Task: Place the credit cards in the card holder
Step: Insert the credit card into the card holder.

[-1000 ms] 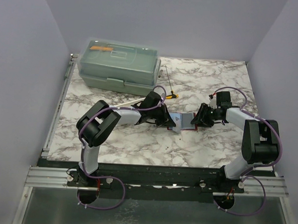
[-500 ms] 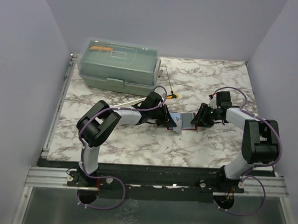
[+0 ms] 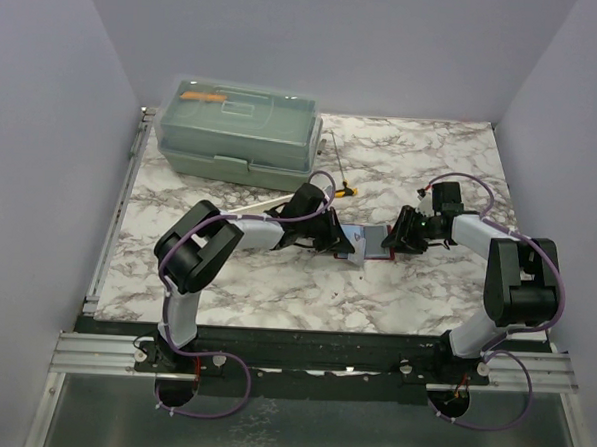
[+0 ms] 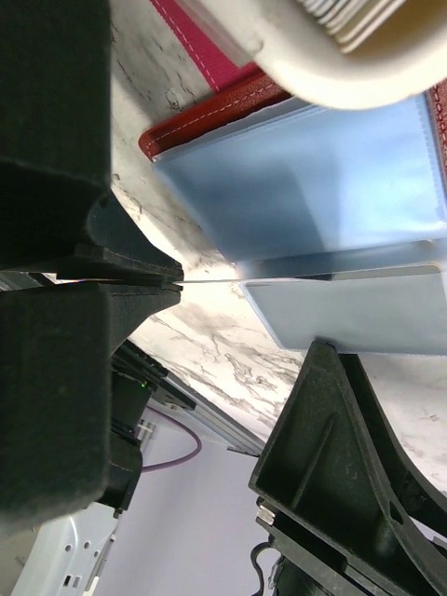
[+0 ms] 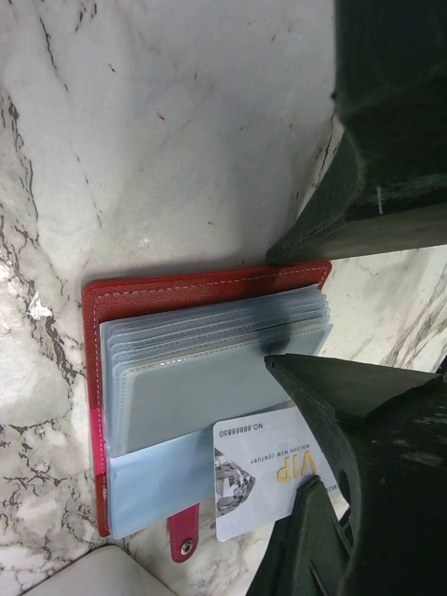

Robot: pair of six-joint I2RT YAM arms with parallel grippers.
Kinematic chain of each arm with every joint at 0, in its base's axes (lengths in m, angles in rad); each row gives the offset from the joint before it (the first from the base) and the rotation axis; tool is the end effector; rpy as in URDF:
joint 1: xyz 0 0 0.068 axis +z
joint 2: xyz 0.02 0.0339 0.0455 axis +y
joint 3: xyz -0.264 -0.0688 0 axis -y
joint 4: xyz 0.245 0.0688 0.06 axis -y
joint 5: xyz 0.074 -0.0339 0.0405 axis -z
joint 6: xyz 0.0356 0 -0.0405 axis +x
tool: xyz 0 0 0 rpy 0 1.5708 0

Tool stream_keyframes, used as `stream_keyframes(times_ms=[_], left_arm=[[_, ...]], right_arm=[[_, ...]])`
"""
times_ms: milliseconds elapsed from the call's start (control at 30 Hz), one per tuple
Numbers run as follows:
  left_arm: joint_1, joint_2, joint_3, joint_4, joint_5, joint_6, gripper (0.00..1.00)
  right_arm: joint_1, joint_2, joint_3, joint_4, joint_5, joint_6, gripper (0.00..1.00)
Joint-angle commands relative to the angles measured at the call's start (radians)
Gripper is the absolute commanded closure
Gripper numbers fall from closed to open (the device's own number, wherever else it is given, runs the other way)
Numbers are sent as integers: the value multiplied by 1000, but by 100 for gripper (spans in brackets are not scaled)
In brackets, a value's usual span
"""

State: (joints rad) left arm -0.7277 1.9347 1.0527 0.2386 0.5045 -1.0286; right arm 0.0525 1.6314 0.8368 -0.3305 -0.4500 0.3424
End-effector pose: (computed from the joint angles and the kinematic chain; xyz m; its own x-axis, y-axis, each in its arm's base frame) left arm 0.2873 -0.2790 0.1461 -0.9773 -0.1337 -0.1645 0.0658 0.5464 -0.8350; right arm 0.2949 0.0310 0.1485 -0.9275 0.2540 -0.2743 0.0816 0.8536 0.5144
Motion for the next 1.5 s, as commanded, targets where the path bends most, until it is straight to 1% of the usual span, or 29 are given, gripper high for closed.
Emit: stream_keyframes(times_ms=[0, 333, 433, 567, 633, 767, 900, 967, 1033, 1100, 1133, 1167, 1233, 1333, 1400, 1467], left_arm=[[0, 35, 21, 19, 16, -9, 100], [20, 56, 38, -13, 12, 1, 100], [23, 39, 46, -72, -20, 26, 100], [20, 5, 36, -108, -36, 52, 100], [19, -28, 29, -111, -33, 80, 100], [18, -117, 35, -122, -12, 143, 100], [24, -194, 58, -142, -5, 147, 100], [24, -224, 62, -139, 3, 139, 100], [24, -254, 51, -106, 7, 125, 100], [25, -282, 31, -44, 4, 96, 100], [28, -294, 20, -9, 3, 79, 100], [29, -308, 8, 24, 0, 61, 100], [34, -331, -20, 102, -11, 17, 100], [38, -360, -51, 200, -23, -40, 100], [40, -377, -62, 234, -30, -61, 100], [39, -390, -74, 273, -28, -82, 100]], right_arm=[[14, 51, -19, -44, 49, -21, 52], [15, 54, -22, -42, 45, -20, 52], [15, 50, -22, -44, 48, -21, 52], [17, 47, -22, -46, 48, -22, 52], [18, 12, -30, -38, 70, -19, 51], [18, -92, -18, -56, 105, -20, 41], [18, -174, 25, -123, 104, -37, 37], [20, -220, 29, -143, 57, -50, 36], [25, -267, 19, -130, -69, -46, 33], [26, -316, -7, -68, -242, 2, 32], [27, -347, -29, -8, -319, 48, 31], [27, -379, -54, 53, -391, 102, 30], [29, -459, -110, 217, -485, 247, 27], [30, -527, -182, 480, -563, 456, 25], [33, -544, -214, 617, -588, 576, 24], [36, -546, -239, 720, -599, 664, 26]])
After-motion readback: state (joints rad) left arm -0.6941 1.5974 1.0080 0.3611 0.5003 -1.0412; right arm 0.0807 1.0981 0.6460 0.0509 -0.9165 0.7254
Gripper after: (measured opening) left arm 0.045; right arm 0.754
